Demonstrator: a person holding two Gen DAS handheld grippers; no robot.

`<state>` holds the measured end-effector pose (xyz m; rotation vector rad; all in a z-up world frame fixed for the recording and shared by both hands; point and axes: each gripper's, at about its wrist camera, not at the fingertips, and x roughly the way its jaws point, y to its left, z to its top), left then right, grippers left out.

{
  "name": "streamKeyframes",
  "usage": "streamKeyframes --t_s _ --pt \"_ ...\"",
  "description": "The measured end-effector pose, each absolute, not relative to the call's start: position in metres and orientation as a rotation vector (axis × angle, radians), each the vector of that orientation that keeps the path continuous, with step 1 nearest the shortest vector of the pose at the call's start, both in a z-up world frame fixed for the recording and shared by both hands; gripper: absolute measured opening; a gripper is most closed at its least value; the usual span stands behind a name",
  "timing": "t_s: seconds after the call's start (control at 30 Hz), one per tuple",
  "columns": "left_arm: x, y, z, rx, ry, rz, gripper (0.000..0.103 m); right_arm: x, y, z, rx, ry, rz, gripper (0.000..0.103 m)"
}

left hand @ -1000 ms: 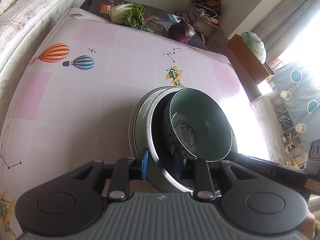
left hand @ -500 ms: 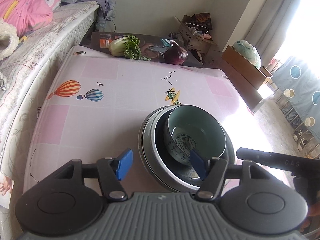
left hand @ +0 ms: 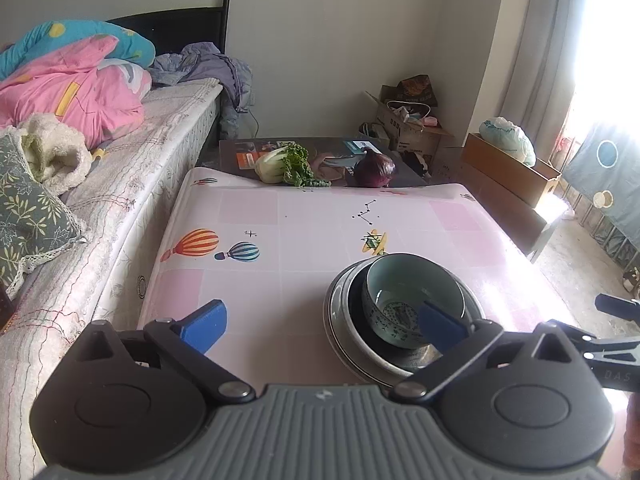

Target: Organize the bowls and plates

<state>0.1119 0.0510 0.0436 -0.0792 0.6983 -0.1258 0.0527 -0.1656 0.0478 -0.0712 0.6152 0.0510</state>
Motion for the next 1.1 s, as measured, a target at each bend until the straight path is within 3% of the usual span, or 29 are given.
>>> streamKeyframes --t_s 0.5,0.8,1.1 --pt "0.09 0.036 0.037 -0.026 0.704 -0.014 0.103 0.042 -0.122 0.033 -0.138 0.654 -0.031 0.102" --pt "0.096 0.017 0.013 0.105 0.815 0.071 0.103 0.046 -0.11 0.03 -0.182 0.709 -0.091 0.102" --pt "0.098 0.023 0.005 0.02 0.888 0.061 0.103 0.048 -0.122 0.032 -0.078 0.763 -0.052 0.102"
